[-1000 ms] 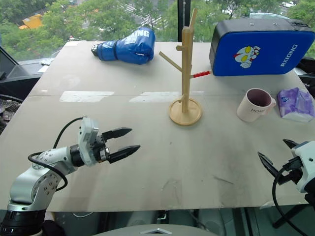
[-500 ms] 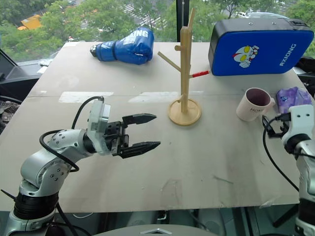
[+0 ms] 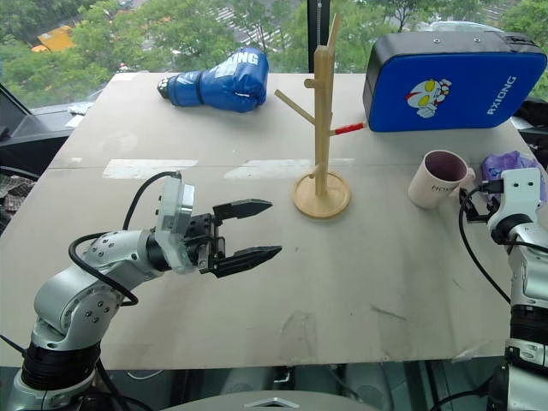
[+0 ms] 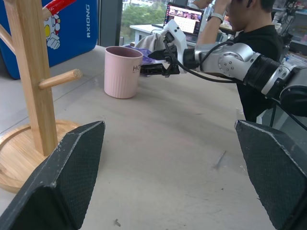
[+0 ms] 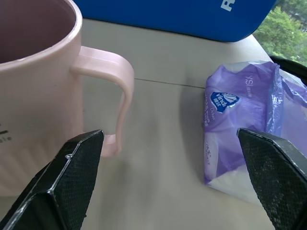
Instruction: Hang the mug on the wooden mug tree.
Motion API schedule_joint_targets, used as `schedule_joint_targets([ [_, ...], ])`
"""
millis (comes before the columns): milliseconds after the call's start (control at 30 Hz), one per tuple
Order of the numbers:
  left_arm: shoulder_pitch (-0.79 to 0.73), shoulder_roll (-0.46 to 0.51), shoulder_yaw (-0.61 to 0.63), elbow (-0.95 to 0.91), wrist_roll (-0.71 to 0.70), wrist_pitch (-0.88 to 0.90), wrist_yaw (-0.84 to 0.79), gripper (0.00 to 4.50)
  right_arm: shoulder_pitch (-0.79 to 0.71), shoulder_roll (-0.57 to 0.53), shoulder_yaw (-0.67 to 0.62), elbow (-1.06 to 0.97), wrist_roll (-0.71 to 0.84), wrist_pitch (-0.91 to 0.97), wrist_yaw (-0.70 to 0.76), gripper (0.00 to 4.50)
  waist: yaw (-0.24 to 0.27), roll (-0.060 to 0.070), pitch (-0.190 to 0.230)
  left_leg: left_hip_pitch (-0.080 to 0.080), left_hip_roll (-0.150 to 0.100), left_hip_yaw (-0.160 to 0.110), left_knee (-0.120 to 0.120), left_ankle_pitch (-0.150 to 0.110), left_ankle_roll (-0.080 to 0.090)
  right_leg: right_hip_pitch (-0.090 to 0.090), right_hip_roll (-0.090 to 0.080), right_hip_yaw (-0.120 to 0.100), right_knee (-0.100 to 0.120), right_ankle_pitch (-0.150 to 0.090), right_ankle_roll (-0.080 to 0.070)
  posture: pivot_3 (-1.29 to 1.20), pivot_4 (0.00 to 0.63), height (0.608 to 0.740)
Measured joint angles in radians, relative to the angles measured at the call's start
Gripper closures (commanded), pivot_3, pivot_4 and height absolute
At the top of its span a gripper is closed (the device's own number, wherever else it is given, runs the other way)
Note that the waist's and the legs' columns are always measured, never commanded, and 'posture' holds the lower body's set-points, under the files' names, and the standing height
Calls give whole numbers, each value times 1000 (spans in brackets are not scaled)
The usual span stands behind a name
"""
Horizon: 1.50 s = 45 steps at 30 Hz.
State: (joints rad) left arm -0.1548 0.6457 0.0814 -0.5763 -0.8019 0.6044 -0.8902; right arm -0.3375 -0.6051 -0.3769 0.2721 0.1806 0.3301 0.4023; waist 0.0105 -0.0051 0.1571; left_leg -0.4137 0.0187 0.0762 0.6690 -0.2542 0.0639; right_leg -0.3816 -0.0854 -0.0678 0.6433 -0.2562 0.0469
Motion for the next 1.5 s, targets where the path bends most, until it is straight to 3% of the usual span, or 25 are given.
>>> schedule_joint_targets([
  [167, 11, 5, 5, 0, -6, -3, -2, 58, -73, 2, 36, 116, -12, -58, 15, 0, -2, 0, 0, 0, 0, 0, 0, 0, 0, 0, 0, 0, 0, 0, 0, 0, 150, 731],
  [300, 24, 8, 12, 1, -6, -11, -7, 0, -196, 8, 84, 299, -29, -151, 32, 1601, -13, 0, 0, 0, 0, 1, 0, 0, 0, 0, 0, 0, 0, 0, 0, 0, 150, 731],
  [500, 63, 17, 38, 2, -5, -35, -21, 0, -294, 11, 121, 500, -38, -272, 102, 4457, -19, 1, 0, 0, 0, 1, 0, 0, 0, 0, 0, 0, 0, 0, 0, 0, 150, 731],
  [767, 104, 9, 68, 3, -3, -68, -17, 0, -301, 9, 124, 533, -11, -357, 204, 4457, -23, 1, 0, 1, 0, 0, 0, 0, 0, 1, -1, 0, 0, 0, 0, 0, 150, 731],
  [967, 162, -80, 98, 15, 27, -195, -11, 0, -158, -27, 125, 215, 74, -257, 334, 4457, -20, 4, 2, 0, 0, 0, 0, 0, 0, 1, -3, 0, -1, 0, 0, 0, 150, 731],
  [1133, 235, -95, 146, 38, 9, -297, -103, 0, -115, -164, 125, -136, 189, -64, 451, 4457, -22, 5, 3, 0, 2, 0, 0, 0, 0, 1, -4, -1, 0, 0, 0, 0, 150, 731],
  [1300, 236, -75, 186, 31, -83, -262, -85, 0, -238, -262, 199, -306, 252, 111, 535, 4457, -24, 5, 3, 1, 3, -1, 0, 0, 0, 1, -5, -1, 0, 0, 0, 0, 150, 731],
  [1500, 231, -69, 180, -36, -107, -222, -7, 0, -405, -256, 336, -283, 226, 167, 598, 4457, -19, 3, 3, -1, 2, -1, 1, 0, 0, 0, -6, -1, -1, 0, -1, 0, 150, 731],
])
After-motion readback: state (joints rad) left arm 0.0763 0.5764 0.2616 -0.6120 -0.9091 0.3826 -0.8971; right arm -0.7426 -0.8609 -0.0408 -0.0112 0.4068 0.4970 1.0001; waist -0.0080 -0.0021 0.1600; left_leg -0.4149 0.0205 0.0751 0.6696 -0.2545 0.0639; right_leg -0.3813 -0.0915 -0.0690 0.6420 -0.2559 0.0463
